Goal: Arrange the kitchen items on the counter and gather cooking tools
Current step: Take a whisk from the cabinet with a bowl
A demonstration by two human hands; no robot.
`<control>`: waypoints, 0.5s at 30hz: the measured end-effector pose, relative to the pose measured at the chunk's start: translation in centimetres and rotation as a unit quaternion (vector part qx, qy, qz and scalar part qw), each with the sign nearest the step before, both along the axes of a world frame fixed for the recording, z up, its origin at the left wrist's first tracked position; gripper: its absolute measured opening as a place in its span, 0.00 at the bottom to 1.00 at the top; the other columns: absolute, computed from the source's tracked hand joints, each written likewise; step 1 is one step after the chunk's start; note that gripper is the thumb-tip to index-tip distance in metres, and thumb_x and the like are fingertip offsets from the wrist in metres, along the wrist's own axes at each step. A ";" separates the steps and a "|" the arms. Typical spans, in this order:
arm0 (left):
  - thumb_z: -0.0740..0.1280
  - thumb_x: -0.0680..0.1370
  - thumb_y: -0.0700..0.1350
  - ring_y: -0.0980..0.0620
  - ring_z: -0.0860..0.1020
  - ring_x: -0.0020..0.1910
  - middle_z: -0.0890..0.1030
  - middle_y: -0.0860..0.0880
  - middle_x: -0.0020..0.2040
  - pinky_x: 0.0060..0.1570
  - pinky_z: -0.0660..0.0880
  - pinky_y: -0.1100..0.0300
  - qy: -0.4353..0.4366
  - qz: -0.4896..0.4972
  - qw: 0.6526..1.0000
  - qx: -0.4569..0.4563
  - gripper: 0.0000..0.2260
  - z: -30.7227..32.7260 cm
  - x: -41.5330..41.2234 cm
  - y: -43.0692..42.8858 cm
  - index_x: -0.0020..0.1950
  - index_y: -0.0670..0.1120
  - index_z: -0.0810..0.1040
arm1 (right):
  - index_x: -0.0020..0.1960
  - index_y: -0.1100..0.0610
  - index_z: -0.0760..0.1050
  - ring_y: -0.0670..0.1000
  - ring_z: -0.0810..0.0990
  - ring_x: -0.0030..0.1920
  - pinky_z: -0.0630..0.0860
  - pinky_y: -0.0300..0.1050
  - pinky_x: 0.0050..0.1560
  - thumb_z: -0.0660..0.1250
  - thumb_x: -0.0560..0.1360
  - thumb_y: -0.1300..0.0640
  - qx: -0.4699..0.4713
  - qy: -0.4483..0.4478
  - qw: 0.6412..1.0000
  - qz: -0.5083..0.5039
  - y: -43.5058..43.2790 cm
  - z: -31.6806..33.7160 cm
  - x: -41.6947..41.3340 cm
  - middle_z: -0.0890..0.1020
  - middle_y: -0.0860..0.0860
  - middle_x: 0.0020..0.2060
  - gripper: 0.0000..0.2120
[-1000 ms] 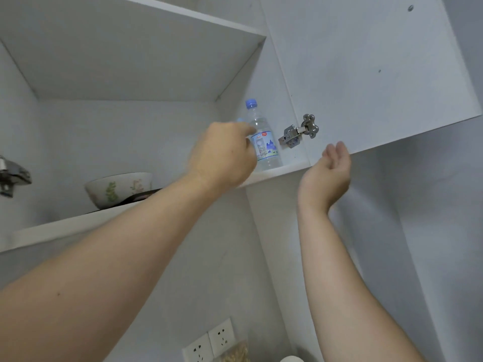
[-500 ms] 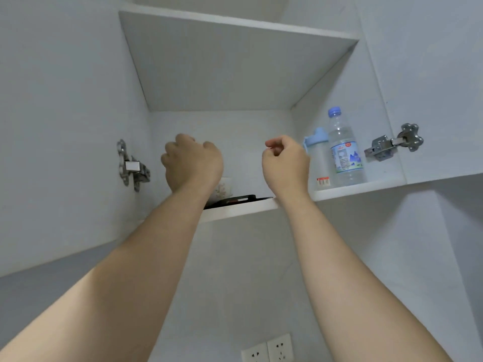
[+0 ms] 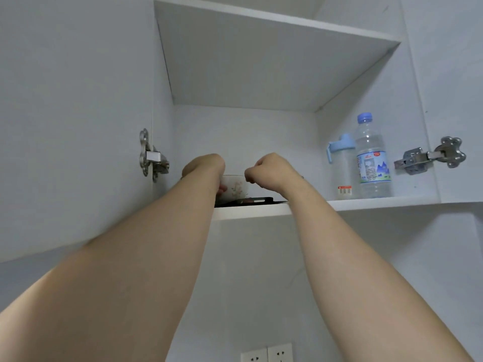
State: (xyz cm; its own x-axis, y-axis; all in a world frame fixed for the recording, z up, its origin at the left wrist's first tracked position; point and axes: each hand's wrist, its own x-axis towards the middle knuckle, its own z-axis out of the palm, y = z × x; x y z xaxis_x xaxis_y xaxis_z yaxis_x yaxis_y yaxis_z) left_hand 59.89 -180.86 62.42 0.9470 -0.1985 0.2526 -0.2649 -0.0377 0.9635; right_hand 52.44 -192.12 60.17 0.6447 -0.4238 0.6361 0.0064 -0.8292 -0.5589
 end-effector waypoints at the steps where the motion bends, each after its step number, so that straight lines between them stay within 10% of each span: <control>1: 0.56 0.84 0.45 0.45 0.74 0.34 0.72 0.42 0.39 0.34 0.75 0.52 0.002 -0.016 1.000 0.012 0.10 -0.2 0.0 -0.3 0.52 0.40 0.71 | 0.38 0.57 0.74 0.54 0.69 0.32 0.65 0.43 0.36 0.66 0.68 0.56 -0.006 0.031 1.000 -0.002 0.2 -0.1 -0.1 0.73 0.52 0.31 0.05; 8: 0.60 0.81 0.37 0.45 0.69 0.53 0.71 0.40 0.44 0.66 0.71 0.53 0.041 0.012 0.999 -0.011 0.13 -0.7 2.8 -1.6 0.36 0.39 0.65 | 0.36 0.56 0.72 0.53 0.71 0.32 0.65 0.43 0.36 0.66 0.71 0.50 -0.024 0.119 0.993 -0.005 0.6 -0.8 -0.6 0.74 0.50 0.32 0.11; 11: 0.57 0.81 0.36 0.40 0.78 0.46 0.71 0.40 0.40 0.46 0.82 0.49 0.030 0.015 0.999 -0.036 0.10 -0.7 1.2 -0.7 0.40 0.36 0.68 | 0.38 0.56 0.74 0.52 0.70 0.31 0.65 0.43 0.35 0.66 0.71 0.49 -0.022 0.132 0.991 -0.004 0.5 -1.0 -0.8 0.74 0.50 0.31 0.11; 13: 0.57 0.81 0.36 0.39 0.77 0.29 0.74 0.39 0.39 0.16 0.75 0.51 0.100 -0.031 0.993 -0.060 0.07 -0.8 0.5 -0.6 0.45 0.35 0.70 | 0.40 0.56 0.76 0.52 0.71 0.32 0.66 0.43 0.36 0.66 0.72 0.48 -0.019 0.133 0.991 0.001 0.6 -0.9 -0.9 0.75 0.50 0.32 0.11; 15: 0.57 0.82 0.37 0.42 0.74 0.25 0.75 0.40 0.41 0.10 0.68 0.52 0.125 -0.051 0.982 -0.129 0.06 -0.6 0.1 -0.6 0.50 0.38 0.72 | 0.37 0.56 0.74 0.51 0.71 0.31 0.65 0.42 0.35 0.65 0.74 0.48 -0.024 0.138 0.990 0.001 0.8 -0.9 -1.0 0.75 0.50 0.30 0.13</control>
State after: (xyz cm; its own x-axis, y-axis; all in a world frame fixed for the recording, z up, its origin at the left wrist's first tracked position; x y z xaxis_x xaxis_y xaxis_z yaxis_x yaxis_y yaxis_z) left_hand 59.95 -181.49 61.78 0.9643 -0.2558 0.0685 -0.0078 0.2311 0.9729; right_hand 51.43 -191.31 59.25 0.7977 -0.3953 0.4554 -0.1388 -0.8553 -0.4992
